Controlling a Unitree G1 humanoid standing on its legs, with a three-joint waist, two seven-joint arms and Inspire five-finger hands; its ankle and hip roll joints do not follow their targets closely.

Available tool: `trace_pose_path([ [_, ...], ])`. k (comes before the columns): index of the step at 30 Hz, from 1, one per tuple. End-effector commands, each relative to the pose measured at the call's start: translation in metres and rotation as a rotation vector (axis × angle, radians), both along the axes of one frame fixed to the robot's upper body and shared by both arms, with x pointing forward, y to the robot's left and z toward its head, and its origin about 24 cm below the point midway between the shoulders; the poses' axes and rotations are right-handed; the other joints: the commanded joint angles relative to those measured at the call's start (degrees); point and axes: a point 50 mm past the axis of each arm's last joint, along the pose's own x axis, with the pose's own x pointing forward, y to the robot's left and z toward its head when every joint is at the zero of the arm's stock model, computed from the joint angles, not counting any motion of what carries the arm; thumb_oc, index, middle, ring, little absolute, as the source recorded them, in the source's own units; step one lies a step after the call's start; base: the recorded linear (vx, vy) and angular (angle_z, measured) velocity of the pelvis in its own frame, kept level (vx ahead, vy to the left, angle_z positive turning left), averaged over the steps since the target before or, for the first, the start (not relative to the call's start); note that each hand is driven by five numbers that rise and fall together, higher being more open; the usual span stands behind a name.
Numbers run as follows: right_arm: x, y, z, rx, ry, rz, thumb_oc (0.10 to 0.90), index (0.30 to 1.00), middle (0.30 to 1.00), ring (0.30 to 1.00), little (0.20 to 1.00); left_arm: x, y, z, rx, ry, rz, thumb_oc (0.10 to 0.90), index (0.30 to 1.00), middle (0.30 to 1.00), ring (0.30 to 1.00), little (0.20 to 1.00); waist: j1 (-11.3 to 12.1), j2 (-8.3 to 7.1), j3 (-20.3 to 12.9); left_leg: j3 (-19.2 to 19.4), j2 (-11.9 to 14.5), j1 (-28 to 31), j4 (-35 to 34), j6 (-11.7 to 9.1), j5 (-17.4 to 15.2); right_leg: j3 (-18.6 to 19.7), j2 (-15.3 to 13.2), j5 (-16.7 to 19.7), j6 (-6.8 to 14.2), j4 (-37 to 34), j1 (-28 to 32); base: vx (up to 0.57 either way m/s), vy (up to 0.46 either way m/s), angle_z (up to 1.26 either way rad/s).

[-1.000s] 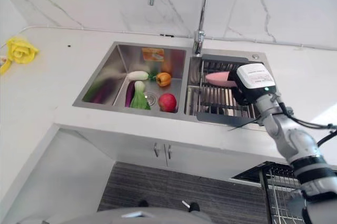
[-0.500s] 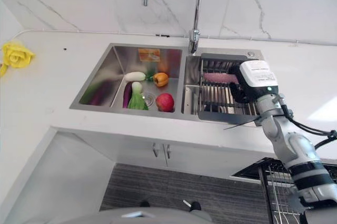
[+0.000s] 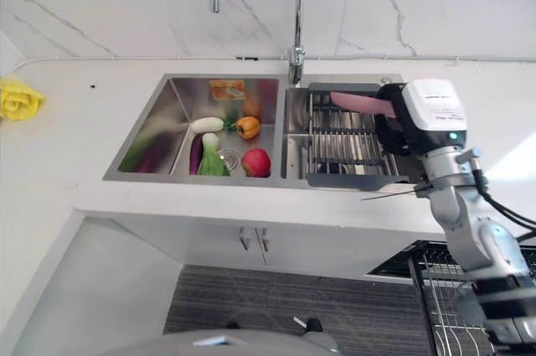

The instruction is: Place the dishes in the dishwasher.

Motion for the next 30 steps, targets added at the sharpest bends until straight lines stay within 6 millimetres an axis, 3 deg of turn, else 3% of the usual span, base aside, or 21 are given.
trace_pose_path([
  [1,-0.017,-0.011,0.084,-0.073,-0.433,-0.033,0.400,0.300,0.300,0.300,0.300,0.023,0.007,0.001,0.028,-0.014,-0.057,0.800,0.900,0.900,0.900,0.900,-0.11,-3.03,-1.77,1.22,0.18,2.04,0.53,1.08,-5.55,2.27,-3.92,-0.35,3.96,1.26,0.86,-0.08,0.135,-0.04],
  [5,-0.036,-0.032,0.090,-0.128,-0.470,-0.140,0.400,0.300,0.300,0.300,0.300,0.028,0.007,0.002,0.023,-0.024,-0.073,0.800,0.900,0.900,0.900,0.900,-1.79,-3.46,-1.15,2.30,-0.43,1.34,0.53,1.54,-5.57,3.06,-4.76,0.76,4.78,2.24,-1.15,-0.08,0.088,-0.06],
  [8,-0.044,-0.039,0.092,-0.155,-0.502,-0.189,0.400,0.300,0.300,0.300,0.300,0.035,0.009,0.003,0.025,-0.047,-0.069,0.800,0.900,0.900,0.900,0.900,-3.22,-3.88,0.47,4.17,-0.90,0.45,0.53,1.95,-5.95,4.54,-5.20,3.59,6.08,3.04,-4.56,-0.21,0.093,-0.27],
  [9,-0.045,-0.045,0.092,-0.146,-0.515,-0.223,0.400,0.300,0.300,0.300,0.300,0.043,0.014,0.004,0.041,-0.075,-0.038,0.800,0.900,0.900,0.900,0.900,-3.55,-4.39,1.29,8.08,-1.10,-1.31,0.53,2.08,-6.08,3.69,-5.74,8.67,7.60,1.41,-8.71,-0.27,0.083,-0.69],
  [11,-0.045,-0.051,0.085,-0.151,-0.494,-0.272,0.400,0.300,0.300,0.300,0.300,0.050,0.024,0.007,0.069,-0.091,-0.012,0.800,0.900,0.900,0.900,0.900,-3.29,-4.50,1.65,13.82,0.25,-2.68,0.53,2.01,-5.22,-1.45,-6.04,10.65,8.84,0.92,-13.21,-0.30,0.064,-1.80],
  [12,-0.045,-0.051,0.085,-0.151,-0.494,-0.272,0.400,0.300,0.300,0.300,0.300,0.050,0.024,0.007,0.069,-0.091,-0.012,0.800,0.900,0.900,0.900,0.900,-3.29,-4.50,1.65,13.82,0.25,-2.68,0.53,2.01,-5.22,-1.45,-6.04,10.65,8.84,0.92,-13.21,-0.21,-0.004,-2.44],
  [15,-0.042,-0.056,0.072,-0.144,-0.435,-0.295,0.400,0.300,0.300,0.300,0.300,0.058,0.037,0.012,0.111,-0.116,0.034,0.800,0.900,0.900,0.900,0.900,-2.86,-4.86,2.97,17.34,2.17,-4.02,0.53,2.18,-3.57,-2.49,-7.37,8.23,7.85,2.55,-10.61,-0.30,-0.113,-1.31],
  [16,-0.039,-0.056,0.067,-0.160,-0.392,-0.300,0.400,0.300,0.300,0.300,0.300,0.061,0.040,0.013,0.119,-0.128,0.067,0.800,0.900,0.900,0.900,0.900,-1.74,-5.07,3.08,19.06,3.36,-5.58,0.53,2.35,-2.28,-2.51,-9.35,6.90,7.04,5.61,-7.93,-0.26,-0.140,-0.80],
  [19,-0.040,-0.064,0.051,-0.178,-0.295,-0.343,0.400,0.300,0.300,0.300,0.300,0.061,0.036,0.012,0.104,-0.141,0.082,0.800,0.900,0.900,0.900,0.900,0.14,-6.08,1.59,19.61,4.17,-7.27,0.97,1.79,-1.19,-0.86,-11.94,6.13,7.13,6.86,-2.94,-0.14,-0.197,-0.61],
  [21,-0.043,-0.069,0.041,-0.195,-0.236,-0.374,0.400,0.300,0.300,0.300,0.300,0.060,0.031,0.011,0.082,-0.148,0.105,0.800,0.900,0.900,0.900,0.900,0.54,-7.34,0.45,20.04,4.05,-6.51,1.14,1.08,-1.03,-0.65,-11.39,5.60,7.80,4.92,-2.54,0.06,-0.217,-0.52],
  [23,-0.039,-0.068,0.032,-0.187,-0.197,-0.363,0.400,0.300,0.300,0.300,0.300,0.056,0.030,0.010,0.076,-0.146,0.128,0.800,0.900,0.900,0.900,0.900,1.28,-7.93,-0.29,20.49,4.86,-5.95,1.35,0.13,-0.55,-2.83,-10.31,4.42,8.39,1.89,-1.51,0.05,-0.285,-0.28],
  [25,-0.038,-0.068,0.030,-0.187,-0.173,-0.353,0.400,0.300,0.300,0.300,0.300,0.055,0.030,0.010,0.076,-0.143,0.137,0.800,0.900,0.900,0.900,0.900,1.25,-7.85,-0.29,20.56,5.72,-5.67,1.37,-0.51,0.08,-3.28,-9.23,3.19,7.93,1.33,-1.20,0.04,-0.235,-0.29],
  [26,-0.035,-0.067,0.024,-0.174,-0.125,-0.332,0.400,0.300,0.300,0.300,0.300,0.053,0.024,0.008,0.059,-0.135,0.144,0.800,0.900,0.900,0.900,0.900,1.03,-7.00,-0.25,20.06,6.99,-5.39,1.27,-1.42,0.98,-4.44,-7.54,1.25,6.91,0.92,-0.61,0.03,-0.201,0.11],
  [30,-0.031,-0.064,0.018,-0.176,-0.070,-0.293,0.400,0.300,0.300,0.300,0.300,0.048,0.015,0.005,0.036,-0.113,0.117,0.800,0.900,0.900,0.900,0.900,0.65,-5.74,0.29,19.33,8.45,-5.09,1.08,-2.63,2.52,-5.72,-5.59,-0.84,5.79,0.92,0.25,0.02,-0.157,0.15],
])
